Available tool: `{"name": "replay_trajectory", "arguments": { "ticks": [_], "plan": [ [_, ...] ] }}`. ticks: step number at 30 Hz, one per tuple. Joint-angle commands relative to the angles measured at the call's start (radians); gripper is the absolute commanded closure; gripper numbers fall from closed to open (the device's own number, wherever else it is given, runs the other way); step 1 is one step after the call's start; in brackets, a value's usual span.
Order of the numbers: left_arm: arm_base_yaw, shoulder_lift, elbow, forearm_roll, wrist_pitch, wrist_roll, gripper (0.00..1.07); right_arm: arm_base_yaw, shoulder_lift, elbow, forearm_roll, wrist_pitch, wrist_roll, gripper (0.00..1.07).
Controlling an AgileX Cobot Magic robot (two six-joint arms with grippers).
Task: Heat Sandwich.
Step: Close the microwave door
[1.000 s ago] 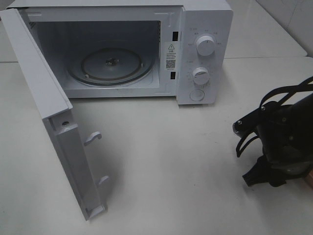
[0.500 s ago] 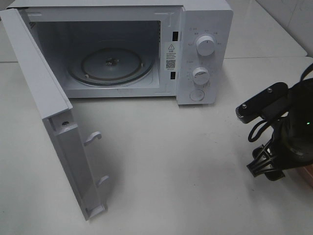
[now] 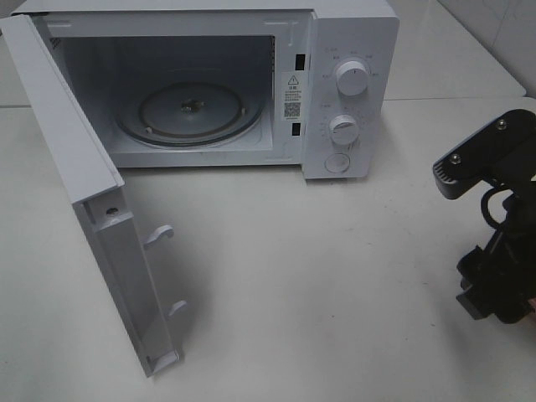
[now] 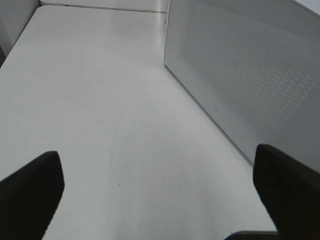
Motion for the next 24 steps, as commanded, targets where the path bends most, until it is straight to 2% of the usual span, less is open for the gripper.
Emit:
{"name": "replay_trajectory", "arguments": {
  "ticks": [1,10,24],
  "plan": [
    [0.004,-0.012,0.002,0.002,-0.004,0.000,0.10,-0.003,-0.073,-0.028,0.134,0.041,-0.123,0.26],
    [0.004,-0.012,0.002,0.002,-0.004,0.000,0.10,-0.002,-0.254,-0.109,0.326,0.161,-0.300,0.27],
    [0.004,-0.012,0.002,0.002,-0.004,0.000,0.10,-0.002,-0.515,-0.134,0.378,0.303,-0.337,0.30]
  ]
}}
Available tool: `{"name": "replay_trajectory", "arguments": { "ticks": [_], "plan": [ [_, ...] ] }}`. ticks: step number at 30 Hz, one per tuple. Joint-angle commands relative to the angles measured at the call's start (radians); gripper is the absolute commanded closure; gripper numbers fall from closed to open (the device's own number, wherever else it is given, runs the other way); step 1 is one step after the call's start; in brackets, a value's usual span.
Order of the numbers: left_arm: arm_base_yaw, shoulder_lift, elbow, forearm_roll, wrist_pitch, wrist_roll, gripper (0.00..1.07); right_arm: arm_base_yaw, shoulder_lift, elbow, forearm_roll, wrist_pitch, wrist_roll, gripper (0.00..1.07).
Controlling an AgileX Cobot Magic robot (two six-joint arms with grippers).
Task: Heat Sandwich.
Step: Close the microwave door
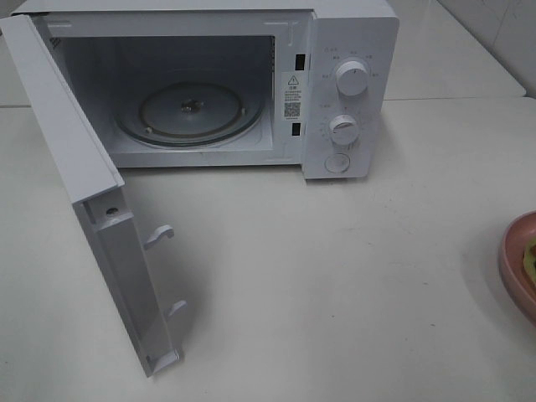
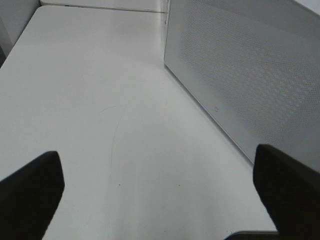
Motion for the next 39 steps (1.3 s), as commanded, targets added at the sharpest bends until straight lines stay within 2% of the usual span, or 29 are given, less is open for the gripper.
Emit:
{"name": "replay_trajectory", "arguments": {
  "ticks": [1,10,15,19,20,25,29,30,39],
  "plan": [
    [0.004,-0.012,0.002,0.002,-0.004,0.000,0.10,-0.002,-0.057,-0.006,0.008,0.054,-0.016,0.30],
    [0.004,-0.006,0.002,0.002,-0.004,0.000,0.10,-0.005,-0.223,0.003,0.008,0.107,-0.017,0.31],
    [0.004,-0.006,0.002,0.002,-0.004,0.000,0.10,-0.025,-0.303,0.045,0.015,0.132,0.013,0.31],
    [0.004,-0.006,0.002,0.002,-0.004,0.000,0.10,-0.136,-0.377,0.065,0.048,0.138,0.000,0.31],
    [0.004,-0.006,0.002,0.002,-0.004,0.000,0.10,-0.136,-0.377,0.065,0.048,0.138,0.000,0.31],
    [0.004,-0.006,0.002,0.002,-0.004,0.000,0.10,-0.297,-0.495,0.108,0.080,0.151,-0.008,0.31],
    [0.004,-0.006,0.002,0.002,-0.004,0.000,0.10,-0.364,-0.542,0.129,0.084,0.156,-0.014,0.31],
    [0.004,-0.006,0.002,0.002,-0.004,0.000,0.10,-0.411,-0.574,0.140,0.084,0.157,-0.035,0.31],
    [0.004,-0.006,0.002,0.002,-0.004,0.000,0.10,-0.564,-0.682,0.156,0.090,0.147,-0.053,0.31]
  ]
}}
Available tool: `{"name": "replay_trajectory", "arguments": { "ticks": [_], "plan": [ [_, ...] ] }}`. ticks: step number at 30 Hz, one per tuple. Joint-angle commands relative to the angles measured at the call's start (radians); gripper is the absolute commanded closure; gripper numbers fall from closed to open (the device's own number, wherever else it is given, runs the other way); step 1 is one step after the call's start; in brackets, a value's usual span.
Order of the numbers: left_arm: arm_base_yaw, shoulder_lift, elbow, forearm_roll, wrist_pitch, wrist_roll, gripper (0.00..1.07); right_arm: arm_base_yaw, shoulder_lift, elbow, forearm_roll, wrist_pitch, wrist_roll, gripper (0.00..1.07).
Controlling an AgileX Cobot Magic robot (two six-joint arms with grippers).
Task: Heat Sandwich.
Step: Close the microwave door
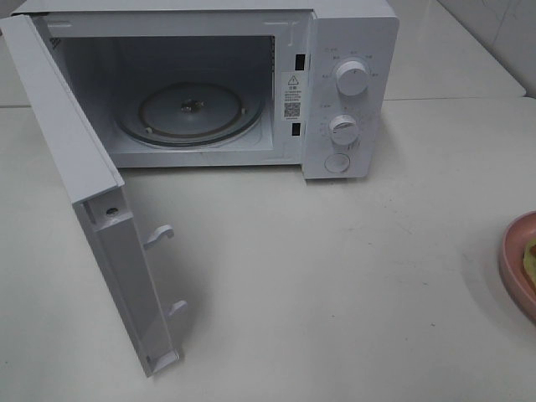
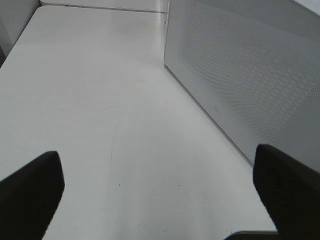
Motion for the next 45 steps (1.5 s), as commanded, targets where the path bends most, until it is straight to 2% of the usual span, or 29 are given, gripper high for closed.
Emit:
{"name": "replay_trajectory", "arguments": {
  "ticks": [1,8,13,45],
  "plan": [
    [0.004,-0.006,0.002,0.002,-0.004,0.000,0.10,-0.042,-0.028,0.002,0.005,-0.012,-0.010,0.31],
    [0.004,-0.006,0.002,0.002,-0.004,0.000,0.10,-0.147,-0.093,0.013,0.038,-0.090,-0.010,0.31],
    [0.004,-0.006,0.002,0.002,-0.004,0.000,0.10,-0.170,-0.093,0.050,0.074,-0.155,-0.011,0.31],
    [0.004,-0.006,0.002,0.002,-0.004,0.000,0.10,-0.169,-0.093,0.049,0.071,-0.156,-0.007,0.31]
  ]
}}
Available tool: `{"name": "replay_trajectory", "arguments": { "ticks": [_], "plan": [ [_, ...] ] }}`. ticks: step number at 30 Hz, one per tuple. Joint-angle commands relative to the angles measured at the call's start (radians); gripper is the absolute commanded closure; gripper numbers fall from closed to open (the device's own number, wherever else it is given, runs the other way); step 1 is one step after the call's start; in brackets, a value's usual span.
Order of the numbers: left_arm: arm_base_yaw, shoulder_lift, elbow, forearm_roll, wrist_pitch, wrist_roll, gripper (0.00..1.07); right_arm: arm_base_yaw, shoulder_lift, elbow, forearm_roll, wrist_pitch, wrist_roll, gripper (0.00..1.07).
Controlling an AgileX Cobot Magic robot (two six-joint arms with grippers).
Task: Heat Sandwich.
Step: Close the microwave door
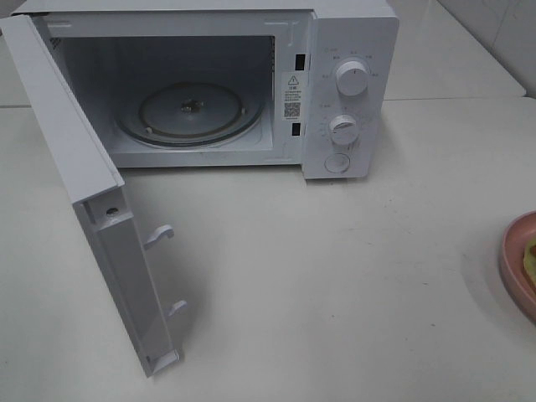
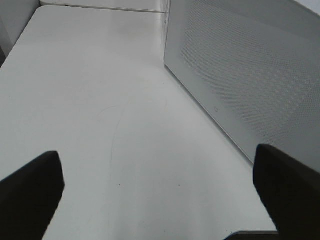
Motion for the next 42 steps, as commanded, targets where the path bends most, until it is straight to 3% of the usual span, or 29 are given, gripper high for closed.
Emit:
{"name": "replay_trajectory", "arguments": {
  "ticks": [1,18,25,31,34,35,36,38,39,40,42],
  "plan": [
    [0.004,-0.006,0.002,0.002,-0.004,0.000,0.10,-0.005,-0.023,0.002,0.010,-0.017,-0.006,0.31],
    [0.004,-0.006,0.001,-0.006,-0.007,0.000,0.10,-0.002,-0.023,0.002,0.010,-0.017,-0.006,0.31],
    [0.004,0.060,-0.040,0.004,-0.067,0.000,0.10,-0.002,-0.023,0.002,0.010,-0.017,-0.006,0.31],
    [0.004,0.161,-0.039,0.035,-0.148,0.000,0.19,-0.002,-0.023,0.002,0.010,-0.017,-0.006,0.31],
    [0.004,0.243,-0.038,0.059,-0.220,0.000,0.42,-0.002,-0.023,0.002,0.010,-0.017,-0.006,0.31],
    [0.004,0.243,-0.038,0.059,-0.220,0.000,0.42,-0.002,-0.023,0.002,0.010,-0.017,-0.006,0.31],
    [0.004,0.277,-0.029,0.053,-0.254,0.000,0.55,-0.002,-0.023,0.002,0.010,-0.017,-0.006,0.31],
    [0.004,0.315,-0.015,0.053,-0.294,0.000,0.68,-0.002,-0.023,0.002,0.010,-0.017,-0.006,0.31],
    [0.004,0.351,0.006,0.053,-0.345,0.000,0.82,-0.002,-0.023,0.002,0.010,-0.017,-0.006,0.31],
    [0.004,0.351,0.006,0.053,-0.345,0.000,0.82,-0.002,-0.023,0.002,0.010,-0.017,-0.006,0.31],
    [0.004,0.382,0.034,0.053,-0.413,0.000,0.96,-0.002,-0.023,0.002,0.010,-0.017,-0.006,0.31]
  ]
}}
